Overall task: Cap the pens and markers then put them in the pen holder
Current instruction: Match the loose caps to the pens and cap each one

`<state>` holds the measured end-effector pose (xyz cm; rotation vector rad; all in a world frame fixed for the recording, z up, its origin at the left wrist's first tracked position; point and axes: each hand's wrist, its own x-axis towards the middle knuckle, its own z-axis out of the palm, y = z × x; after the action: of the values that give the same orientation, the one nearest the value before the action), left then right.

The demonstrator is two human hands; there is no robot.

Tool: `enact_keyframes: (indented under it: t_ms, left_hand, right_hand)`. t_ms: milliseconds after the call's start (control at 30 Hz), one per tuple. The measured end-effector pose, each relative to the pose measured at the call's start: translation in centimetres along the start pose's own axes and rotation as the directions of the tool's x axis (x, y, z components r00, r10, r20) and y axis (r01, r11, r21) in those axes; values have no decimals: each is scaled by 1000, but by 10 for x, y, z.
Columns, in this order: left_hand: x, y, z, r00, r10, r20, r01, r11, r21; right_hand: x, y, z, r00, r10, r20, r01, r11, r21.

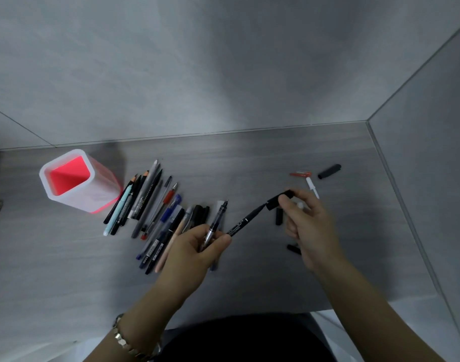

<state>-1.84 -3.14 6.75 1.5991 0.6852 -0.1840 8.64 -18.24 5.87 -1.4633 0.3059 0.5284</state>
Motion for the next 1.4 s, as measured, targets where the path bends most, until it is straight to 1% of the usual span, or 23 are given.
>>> enact_keyframes:
  t_ms: [200,267,367,467,567,633,700,767,800,833,867,900,967,1000,1067,1100,1167,1233,1400]
  left_hand:
    - [-2,-2,-4,1000,-11,7,11,999,33]
    - [-3,-2,-3,1000,1,8,-1,999,47]
    - [-4,1,-2,999,35,-4,-34,999,40]
    - [-5,3,-3,997,77,-18,-76,994,74]
    - [-7,7,-5,996,93,-6,-93,993,78]
    - [-7,9,-5,998,61,14,-62,998,25]
    - [-8,10,-5,998,-23,52,28,995,-93]
    - [-10,8,-3,983,-144,112,168,953,-251]
    - [-12,7,0,973,-184,140,220,923,-317]
    - [-14,7,1,968,-200,154,243,904,-352]
    - [-15,7,3,969,-195,151,236,909,-343]
    - [-16,9,3,977,-169,133,202,933,-297]
    - [-14,12,1,995,-70,71,80,988,-134]
    - [-12,13,0,999,-11,38,13,999,-43]
    - [-10,12,-2,997,83,1,-83,992,94]
    - [-10,11,-1,994,105,-6,-104,986,129]
    - [-11,5,1,991,129,-17,-125,978,168]
    - [-11,-1,3,990,136,-29,-129,977,169]
    - [-12,-5,4,991,125,-46,-117,983,144]
  right_hand:
    - [-3,0,2,999,-5,-34,6,999,33]
    - [-5,-2,3,1000,13,6,-13,1000,2]
    - [-12,-1,9,989,61,133,-52,996,-71]
    - [-17,-1,11,986,57,158,-50,998,-45]
    - [-23,-4,11,980,38,195,-23,997,-78]
    - [-26,-5,11,976,11,216,8,996,-87]
    - [-27,-5,11,974,-14,227,33,996,-82]
    - [-28,-7,12,970,-25,242,47,995,-84]
    - [-28,-7,13,968,-29,249,53,995,-90]
    - [-28,-8,13,967,-34,254,60,993,-97]
    - [-28,-8,13,967,-39,252,66,993,-102]
    - [-27,-8,13,970,-41,241,66,993,-100]
    - [-25,-6,12,980,-17,196,34,996,-85]
    - [-25,-3,11,985,12,173,1,997,-73]
    - [-25,4,11,986,74,147,-66,996,-56]
    - [-25,9,10,985,100,139,-94,994,-54]
    - [-26,17,9,981,149,125,-141,987,-71]
    - [-25,19,7,976,174,132,-160,981,-110]
    - [-18,14,5,977,134,164,-115,986,-120]
